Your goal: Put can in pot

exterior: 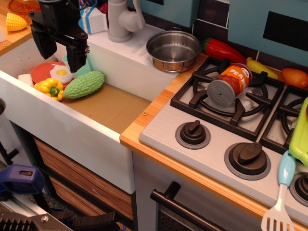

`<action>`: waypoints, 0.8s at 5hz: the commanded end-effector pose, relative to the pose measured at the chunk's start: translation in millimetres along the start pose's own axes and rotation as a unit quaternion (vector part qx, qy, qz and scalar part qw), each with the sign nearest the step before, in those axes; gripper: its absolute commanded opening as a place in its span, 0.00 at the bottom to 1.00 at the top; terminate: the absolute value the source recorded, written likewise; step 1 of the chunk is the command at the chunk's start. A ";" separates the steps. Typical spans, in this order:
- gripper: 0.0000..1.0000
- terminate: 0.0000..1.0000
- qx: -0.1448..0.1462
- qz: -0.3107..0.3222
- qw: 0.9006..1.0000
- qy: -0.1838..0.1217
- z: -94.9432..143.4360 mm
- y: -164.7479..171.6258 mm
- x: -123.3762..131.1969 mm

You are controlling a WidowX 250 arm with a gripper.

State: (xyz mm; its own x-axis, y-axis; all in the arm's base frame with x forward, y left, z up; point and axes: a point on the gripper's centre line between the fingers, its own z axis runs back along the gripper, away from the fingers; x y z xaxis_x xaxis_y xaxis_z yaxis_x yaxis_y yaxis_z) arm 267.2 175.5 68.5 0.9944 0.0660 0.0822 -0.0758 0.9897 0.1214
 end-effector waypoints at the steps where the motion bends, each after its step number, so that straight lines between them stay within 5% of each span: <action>1: 1.00 0.00 0.000 0.000 1.000 0.000 0.0 0.0 0.0; 2: 1.00 0.00 -0.001 -0.029 1.000 0.002 27.6 -40.2 11.8; 4: 1.00 0.00 0.031 -0.125 0.990 -0.050 75.2 -128.0 33.9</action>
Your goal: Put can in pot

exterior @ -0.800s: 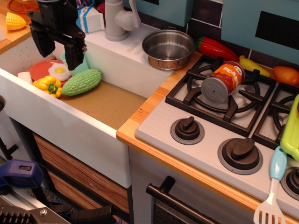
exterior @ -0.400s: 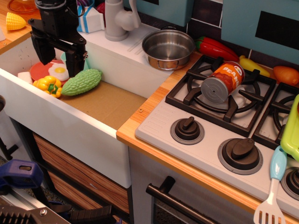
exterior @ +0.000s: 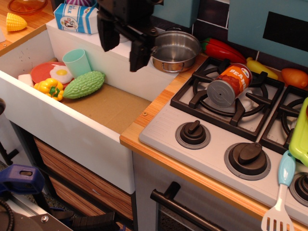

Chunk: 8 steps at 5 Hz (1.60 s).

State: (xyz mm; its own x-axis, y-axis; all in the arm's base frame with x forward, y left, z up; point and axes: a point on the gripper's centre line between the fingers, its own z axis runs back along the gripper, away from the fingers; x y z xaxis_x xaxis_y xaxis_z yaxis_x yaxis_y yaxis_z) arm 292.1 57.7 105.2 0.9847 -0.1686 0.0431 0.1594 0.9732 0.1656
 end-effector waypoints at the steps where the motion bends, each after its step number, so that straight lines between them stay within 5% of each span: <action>1: 1.00 0.00 0.018 -0.007 0.999 -0.033 33.6 -44.4 41.3; 2: 1.00 0.00 -0.018 0.018 1.000 -0.016 45.0 -57.3 71.1; 4: 1.00 0.00 -0.039 0.054 0.997 -0.042 48.9 -82.7 101.0; 8: 1.00 0.00 -0.053 0.035 0.997 -0.050 0.0 -98.4 115.0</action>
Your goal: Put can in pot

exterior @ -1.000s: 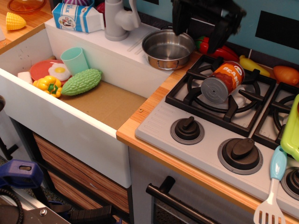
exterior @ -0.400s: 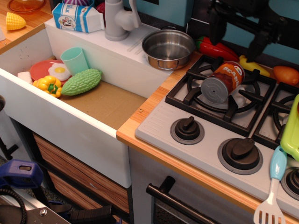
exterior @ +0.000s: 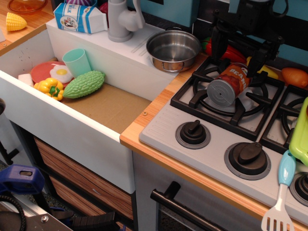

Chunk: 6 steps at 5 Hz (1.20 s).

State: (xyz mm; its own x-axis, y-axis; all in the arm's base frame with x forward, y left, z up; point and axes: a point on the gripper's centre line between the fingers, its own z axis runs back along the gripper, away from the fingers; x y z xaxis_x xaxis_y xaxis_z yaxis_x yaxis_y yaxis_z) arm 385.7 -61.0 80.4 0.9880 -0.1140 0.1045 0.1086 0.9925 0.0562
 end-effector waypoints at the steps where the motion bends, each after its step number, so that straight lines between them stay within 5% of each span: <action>1: 1.00 0.00 -0.005 0.003 1.000 -0.026 2.1 2.4 -1.6; 3: 1.00 0.00 -0.003 0.008 0.999 -0.036 -18.0 7.0 -13.7; 4: 0.00 0.00 -0.012 0.017 0.999 -0.043 -28.6 6.0 -12.1; 6: 0.00 0.00 0.071 -0.012 0.996 -0.042 1.6 61.2 3.9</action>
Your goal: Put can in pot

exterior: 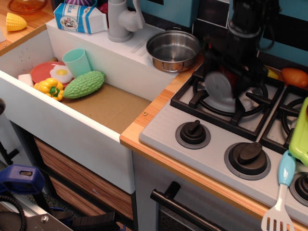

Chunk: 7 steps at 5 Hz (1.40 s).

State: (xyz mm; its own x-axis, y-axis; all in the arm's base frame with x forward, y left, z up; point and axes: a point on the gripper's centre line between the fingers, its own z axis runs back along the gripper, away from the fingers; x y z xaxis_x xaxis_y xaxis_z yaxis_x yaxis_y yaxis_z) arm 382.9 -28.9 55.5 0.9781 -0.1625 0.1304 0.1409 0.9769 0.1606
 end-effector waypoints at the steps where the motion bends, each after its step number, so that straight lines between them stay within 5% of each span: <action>1: 0.00 0.00 0.036 -0.023 0.999 -0.018 33.8 69.3 18.1; 2: 0.00 0.00 0.052 -0.056 0.997 -0.015 33.8 92.8 20.2; 4: 0.00 0.00 0.039 -0.089 0.994 -0.050 7.6 112.4 31.0; 5: 1.00 0.00 0.023 -0.095 0.993 -0.068 -2.0 112.3 36.3; 7: 1.00 0.00 0.023 -0.095 0.993 -0.068 -2.0 112.3 36.3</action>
State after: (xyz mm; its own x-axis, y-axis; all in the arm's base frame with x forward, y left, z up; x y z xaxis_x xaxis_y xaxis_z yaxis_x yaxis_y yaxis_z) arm 425.6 70.2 52.1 0.9158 -0.3661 0.1649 0.3306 0.9206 0.2078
